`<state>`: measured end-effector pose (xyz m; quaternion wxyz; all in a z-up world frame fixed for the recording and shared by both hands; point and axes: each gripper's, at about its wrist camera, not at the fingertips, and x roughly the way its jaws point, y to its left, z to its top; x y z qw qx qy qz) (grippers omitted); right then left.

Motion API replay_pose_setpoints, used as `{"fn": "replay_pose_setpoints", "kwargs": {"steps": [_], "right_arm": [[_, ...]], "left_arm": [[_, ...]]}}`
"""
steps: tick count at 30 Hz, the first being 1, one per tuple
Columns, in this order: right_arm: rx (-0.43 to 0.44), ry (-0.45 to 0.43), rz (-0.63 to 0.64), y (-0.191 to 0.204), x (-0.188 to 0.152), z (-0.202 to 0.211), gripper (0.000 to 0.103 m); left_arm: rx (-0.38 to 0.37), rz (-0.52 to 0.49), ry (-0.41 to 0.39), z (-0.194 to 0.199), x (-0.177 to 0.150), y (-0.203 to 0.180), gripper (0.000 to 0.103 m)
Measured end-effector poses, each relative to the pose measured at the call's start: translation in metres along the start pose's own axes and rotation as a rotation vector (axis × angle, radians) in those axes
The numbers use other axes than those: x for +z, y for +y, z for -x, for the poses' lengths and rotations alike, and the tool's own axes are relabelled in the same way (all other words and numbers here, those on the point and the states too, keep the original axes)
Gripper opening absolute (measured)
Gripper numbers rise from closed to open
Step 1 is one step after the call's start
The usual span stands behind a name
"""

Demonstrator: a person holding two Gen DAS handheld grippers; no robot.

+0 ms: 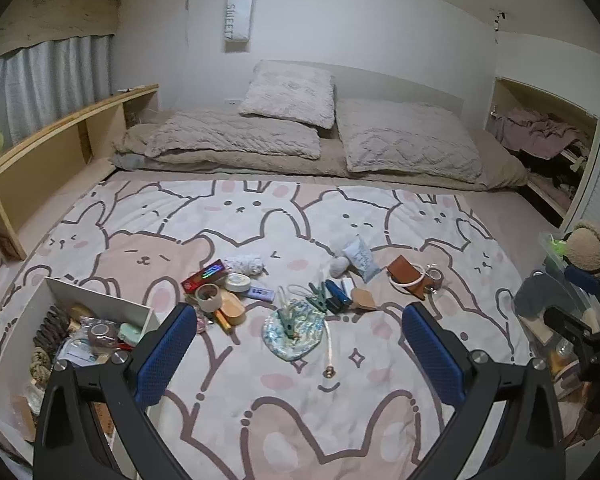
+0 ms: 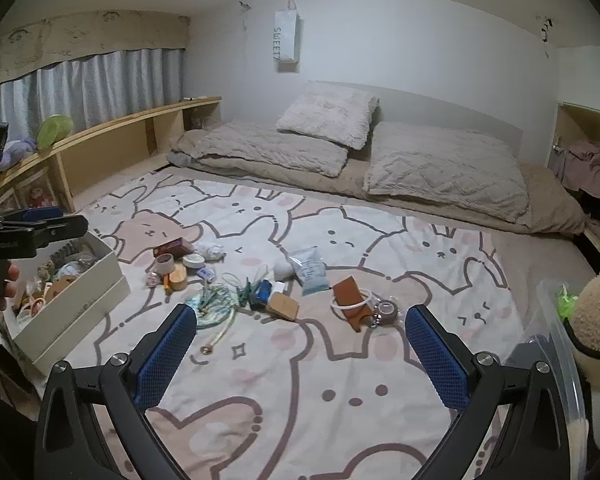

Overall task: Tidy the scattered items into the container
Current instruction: 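Raise both open tools away from the box toward the duvet items, then lower the left tool over the floral drawstring pouch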

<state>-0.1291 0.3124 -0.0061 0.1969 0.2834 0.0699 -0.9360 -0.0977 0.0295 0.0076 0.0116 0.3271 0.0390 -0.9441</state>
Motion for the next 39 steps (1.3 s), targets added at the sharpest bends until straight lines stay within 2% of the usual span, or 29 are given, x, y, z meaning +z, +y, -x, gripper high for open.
{"fn": "replay_pose_setpoints", "kwargs": {"steps": [7,15,20,27,39], "right_arm": [[0.012,0.027,0.003,-0.022,0.011,-0.013,0.103],[0.023,0.043,-0.073,-0.052,0.023,-0.037,0.103],[0.011,0.056,-0.074,-0.068,0.02,-0.056,0.103],[0.031,0.087,-0.119,-0.091,0.007,-0.081,0.103],[0.075,0.13,-0.166,-0.104,-0.01,-0.11,0.103]], "left_arm": [[-0.004,-0.007,0.007,-0.012,0.005,-0.007,0.103],[-0.006,0.028,0.027,-0.03,0.015,-0.005,0.103],[-0.013,0.031,0.048,-0.045,0.022,-0.009,0.103],[-0.011,-0.03,0.062,-0.077,0.033,-0.025,0.103],[-0.019,-0.038,0.236,-0.166,0.007,-0.025,0.103]]}}
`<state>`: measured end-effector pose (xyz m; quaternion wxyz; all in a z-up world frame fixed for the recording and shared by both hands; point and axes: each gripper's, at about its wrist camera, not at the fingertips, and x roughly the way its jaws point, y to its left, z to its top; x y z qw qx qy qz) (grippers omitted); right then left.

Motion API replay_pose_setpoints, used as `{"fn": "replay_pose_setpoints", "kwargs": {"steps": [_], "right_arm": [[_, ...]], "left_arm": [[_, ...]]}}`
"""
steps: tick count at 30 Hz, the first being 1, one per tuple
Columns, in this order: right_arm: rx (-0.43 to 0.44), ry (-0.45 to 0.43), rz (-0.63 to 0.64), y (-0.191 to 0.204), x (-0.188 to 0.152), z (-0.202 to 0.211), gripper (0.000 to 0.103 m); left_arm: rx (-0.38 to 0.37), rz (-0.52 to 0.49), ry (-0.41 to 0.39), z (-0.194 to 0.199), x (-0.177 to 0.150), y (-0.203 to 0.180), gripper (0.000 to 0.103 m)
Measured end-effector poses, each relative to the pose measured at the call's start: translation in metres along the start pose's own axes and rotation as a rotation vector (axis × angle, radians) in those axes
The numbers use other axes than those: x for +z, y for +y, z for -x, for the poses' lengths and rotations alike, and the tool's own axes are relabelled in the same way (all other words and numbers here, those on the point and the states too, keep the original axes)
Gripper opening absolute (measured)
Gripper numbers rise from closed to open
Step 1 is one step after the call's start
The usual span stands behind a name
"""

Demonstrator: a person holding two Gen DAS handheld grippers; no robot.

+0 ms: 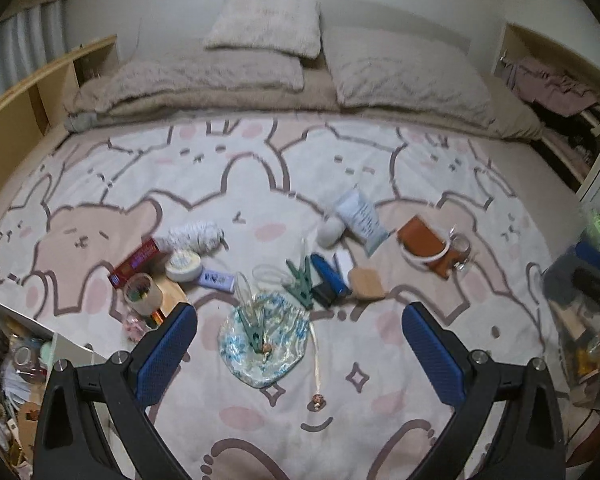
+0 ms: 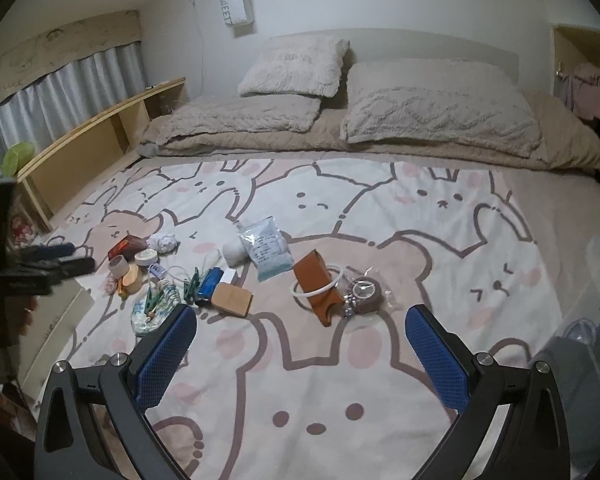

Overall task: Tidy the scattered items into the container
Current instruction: 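Lower the left tool over the floral drawstring pouch, then close the left tool on the floral pouch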

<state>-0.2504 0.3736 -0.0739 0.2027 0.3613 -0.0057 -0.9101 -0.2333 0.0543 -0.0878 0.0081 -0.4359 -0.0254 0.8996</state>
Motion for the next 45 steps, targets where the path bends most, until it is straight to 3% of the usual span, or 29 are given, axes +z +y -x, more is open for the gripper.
{"fn": "replay_pose_setpoints", "kwargs": {"steps": [12,24,27,29,31,37,45], "right_arm": [[-0.052,0.032,-0.08,-0.009,-0.019,-0.031,0.103],[-0.035,0.14,-0.125,-0.016,-0.04,-0.06,0.103],[-0.027,0.141,-0.108,-0.013,-0.041,-0.059,0.103],[-0.024,0.146,-0.083,-0.009,-0.041,-0.057,0.103],[-0.02,0.141,-0.055,-0.005,-0.042,-0.053,0.103],[0.056,0.125,0.041,0.011,-0.041,-0.042,0.103],[0.119,0.142,0.109,0.033,-0.045,-0.036,0.103]], "left_arm": [[0.043,0.037,0.077,-0.068,-0.012,0.031,0.103],[0.059,0.016,0.182,-0.125,-0.026,0.045,0.101],[0.056,-0.007,0.197,-0.139,-0.026,0.044,0.08],[0.054,-0.019,0.225,-0.151,-0.027,0.044,0.075],[0.046,-0.024,0.245,-0.159,-0.029,0.045,0.057],[-0.015,0.014,0.261,-0.154,-0.035,0.04,0.035],[-0.176,-0.063,0.29,-0.133,-0.066,-0.005,0.027]]}}
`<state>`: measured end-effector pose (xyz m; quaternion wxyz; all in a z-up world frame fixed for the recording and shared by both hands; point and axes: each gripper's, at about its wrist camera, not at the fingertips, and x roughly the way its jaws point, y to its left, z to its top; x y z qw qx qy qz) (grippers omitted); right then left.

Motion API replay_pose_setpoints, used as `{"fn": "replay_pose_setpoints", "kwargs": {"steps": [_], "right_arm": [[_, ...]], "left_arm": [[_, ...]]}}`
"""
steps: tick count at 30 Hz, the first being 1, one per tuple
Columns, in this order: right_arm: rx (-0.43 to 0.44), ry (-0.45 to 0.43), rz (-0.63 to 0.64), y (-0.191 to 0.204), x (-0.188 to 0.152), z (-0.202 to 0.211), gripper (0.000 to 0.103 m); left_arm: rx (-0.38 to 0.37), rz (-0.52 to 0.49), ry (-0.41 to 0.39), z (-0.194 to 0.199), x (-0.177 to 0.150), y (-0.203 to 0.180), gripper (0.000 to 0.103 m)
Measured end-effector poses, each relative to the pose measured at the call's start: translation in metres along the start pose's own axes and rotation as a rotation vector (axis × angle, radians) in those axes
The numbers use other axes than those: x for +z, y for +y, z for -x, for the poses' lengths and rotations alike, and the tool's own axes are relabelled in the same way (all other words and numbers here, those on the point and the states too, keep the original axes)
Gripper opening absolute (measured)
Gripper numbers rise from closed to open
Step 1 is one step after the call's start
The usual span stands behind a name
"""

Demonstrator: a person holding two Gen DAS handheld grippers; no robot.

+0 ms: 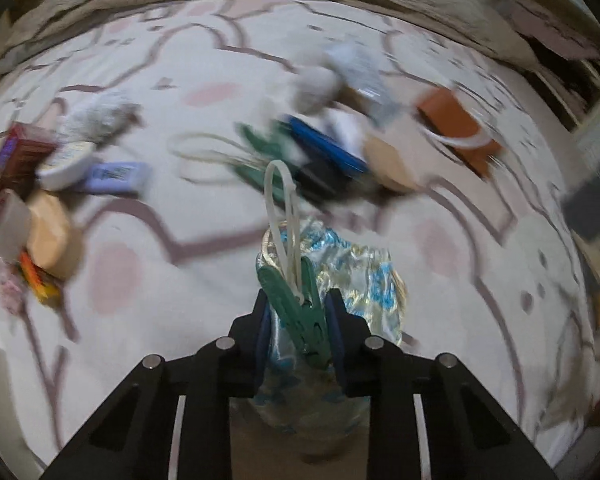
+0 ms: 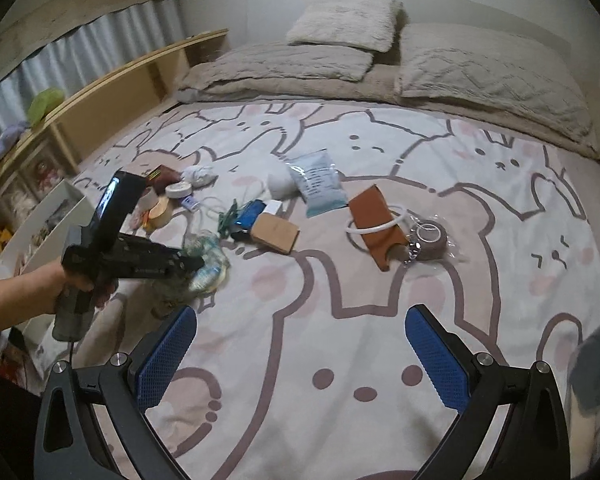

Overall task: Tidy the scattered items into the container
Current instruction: 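Close the left tool on the floral pouch, then lift the pouch with the left tool while the right tool approaches its clothespin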

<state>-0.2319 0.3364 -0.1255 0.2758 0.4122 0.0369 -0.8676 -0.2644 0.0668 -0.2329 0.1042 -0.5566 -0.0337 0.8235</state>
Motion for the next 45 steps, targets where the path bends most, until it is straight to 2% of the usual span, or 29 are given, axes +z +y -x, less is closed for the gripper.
{"fn": "replay_pose_setpoints", "kwargs": {"steps": [9,14,18,20,21,22,27,30,34,35,36,37,38,39,42,45], "right_arm": [[0.012,0.044,0.038,0.011,-0.007,-0.009,0.103],[0.063,0.127,0.054,0.018,-0.014,-0.021,0.103],[0.113,0.197,0.081,0.028,-0.021,-0.03,0.103],[0.142,0.227,0.083,0.033,-0.026,-0.035,0.103],[0.154,0.236,0.083,0.036,-0.028,-0.036,0.103],[0.163,0.244,0.084,0.039,-0.031,-0.037,0.103],[0.203,0.274,0.073,0.051,-0.04,-0.043,0.103],[0.193,0.27,0.056,0.055,-0.043,-0.048,0.103],[0.195,0.283,-0.025,0.055,-0.047,-0.056,0.102],[0.203,0.287,-0.031,0.056,-0.048,-0.057,0.1],[0.203,0.293,-0.027,0.058,-0.048,-0.06,0.089],[0.194,0.301,-0.017,0.061,-0.05,-0.062,0.081],[0.186,0.309,-0.009,0.062,-0.051,-0.064,0.08],[0.183,0.315,-0.006,0.063,-0.052,-0.065,0.079],[0.195,0.325,-0.012,0.062,-0.053,-0.065,0.078],[0.207,0.334,-0.002,0.065,-0.053,-0.064,0.066]], "left_arm": [[-0.15,-0.187,0.057,0.007,-0.044,-0.077,0.027],[-0.257,-0.263,0.113,0.014,-0.07,-0.103,0.027],[-0.265,-0.328,0.117,0.02,-0.086,-0.114,0.028],[-0.269,-0.32,0.123,0.022,-0.09,-0.114,0.046],[-0.263,-0.31,0.121,0.023,-0.092,-0.113,0.066],[-0.258,-0.299,0.115,0.025,-0.094,-0.111,0.076],[-0.257,-0.276,0.111,0.027,-0.105,-0.103,0.076],[-0.265,-0.286,0.107,0.03,-0.112,-0.102,0.076],[-0.281,-0.311,0.106,0.031,-0.121,-0.103,0.076],[-0.279,-0.322,0.103,0.032,-0.124,-0.103,0.075],[-0.276,-0.337,0.094,0.033,-0.126,-0.105,0.074],[-0.273,-0.347,0.086,0.035,-0.128,-0.106,0.068],[-0.262,-0.365,0.075,0.036,-0.131,-0.108,0.06],[-0.251,-0.384,0.065,0.036,-0.132,-0.111,0.048],[-0.256,-0.402,0.059,0.036,-0.134,-0.114,0.042],[-0.294,-0.407,0.069,0.037,-0.136,-0.116,0.035]]}}
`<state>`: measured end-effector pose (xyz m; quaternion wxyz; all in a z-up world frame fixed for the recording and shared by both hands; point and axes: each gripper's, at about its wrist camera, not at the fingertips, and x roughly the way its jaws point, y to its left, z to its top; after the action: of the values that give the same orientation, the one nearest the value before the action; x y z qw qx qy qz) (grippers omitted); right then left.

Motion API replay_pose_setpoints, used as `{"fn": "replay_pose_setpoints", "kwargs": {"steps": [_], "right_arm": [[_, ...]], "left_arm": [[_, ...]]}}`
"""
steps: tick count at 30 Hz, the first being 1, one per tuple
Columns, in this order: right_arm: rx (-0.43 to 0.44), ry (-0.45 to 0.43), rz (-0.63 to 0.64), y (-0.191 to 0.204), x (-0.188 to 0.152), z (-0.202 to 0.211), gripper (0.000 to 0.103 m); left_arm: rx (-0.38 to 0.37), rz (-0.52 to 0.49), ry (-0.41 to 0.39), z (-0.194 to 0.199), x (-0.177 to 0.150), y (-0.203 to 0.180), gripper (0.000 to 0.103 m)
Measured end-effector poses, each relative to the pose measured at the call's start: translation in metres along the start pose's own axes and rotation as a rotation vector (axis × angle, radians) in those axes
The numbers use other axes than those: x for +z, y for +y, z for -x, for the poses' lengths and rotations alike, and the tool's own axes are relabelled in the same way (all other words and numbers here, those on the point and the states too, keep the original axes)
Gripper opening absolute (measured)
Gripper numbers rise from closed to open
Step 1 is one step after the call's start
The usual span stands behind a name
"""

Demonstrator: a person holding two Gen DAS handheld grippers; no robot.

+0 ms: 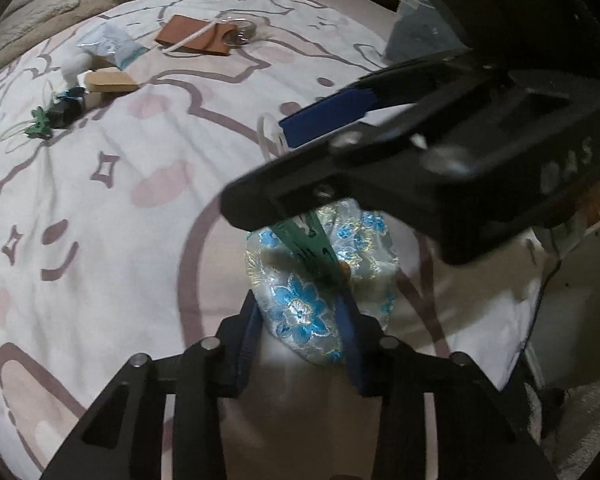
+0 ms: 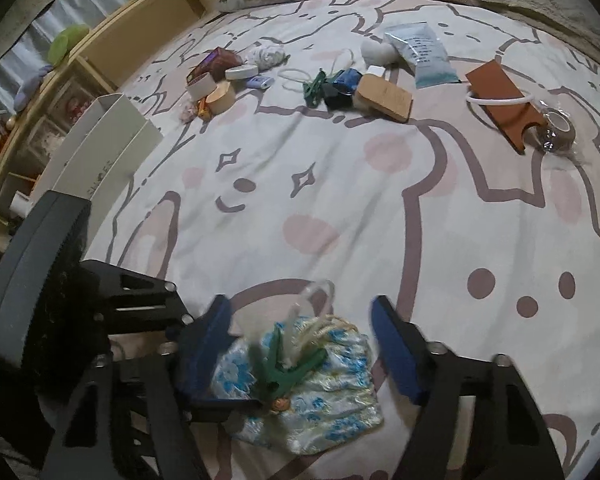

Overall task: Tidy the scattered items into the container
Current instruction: 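Lift the pouch with the left tool while the right tool approaches its clothespin, then close the right tool on the green clothespin clipped to the pouch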

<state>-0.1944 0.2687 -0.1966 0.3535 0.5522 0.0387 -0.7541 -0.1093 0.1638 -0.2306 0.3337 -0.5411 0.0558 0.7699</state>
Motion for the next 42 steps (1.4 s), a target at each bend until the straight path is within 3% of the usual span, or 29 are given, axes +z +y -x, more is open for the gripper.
{"fn": "replay_pose_setpoints", "kwargs": {"steps": [2,6,10,23,31,39,42], "right_arm": [[-0.002,0.01,0.02,0.004,-0.001,0.0,0.06],[-0.024,0.011,0.091,0.015,-0.004,0.002,0.021],[-0.023,-0.016,0.104,0.014,-0.002,0.01,0.008],[-0.106,-0.099,0.033,-0.02,0.01,0.041,0.007],[0.105,-0.017,-0.092,-0.013,0.005,0.034,0.008],[0.165,0.025,-0.21,-0.019,-0.003,0.021,0.008],[0.142,0.025,-0.214,-0.019,-0.002,0.021,0.008]], "left_arm": [[-0.021,-0.019,0.002,0.0,-0.002,-0.005,0.032],[-0.031,-0.038,0.006,-0.001,-0.004,-0.011,0.032],[-0.064,0.01,0.008,-0.001,-0.004,-0.005,0.032],[-0.046,0.035,0.008,0.007,-0.007,0.0,0.032],[-0.046,0.06,0.004,0.008,-0.012,0.007,0.032],[-0.058,0.042,-0.015,0.008,-0.006,-0.003,0.032],[-0.065,0.03,-0.016,0.007,-0.003,-0.008,0.032]]}}
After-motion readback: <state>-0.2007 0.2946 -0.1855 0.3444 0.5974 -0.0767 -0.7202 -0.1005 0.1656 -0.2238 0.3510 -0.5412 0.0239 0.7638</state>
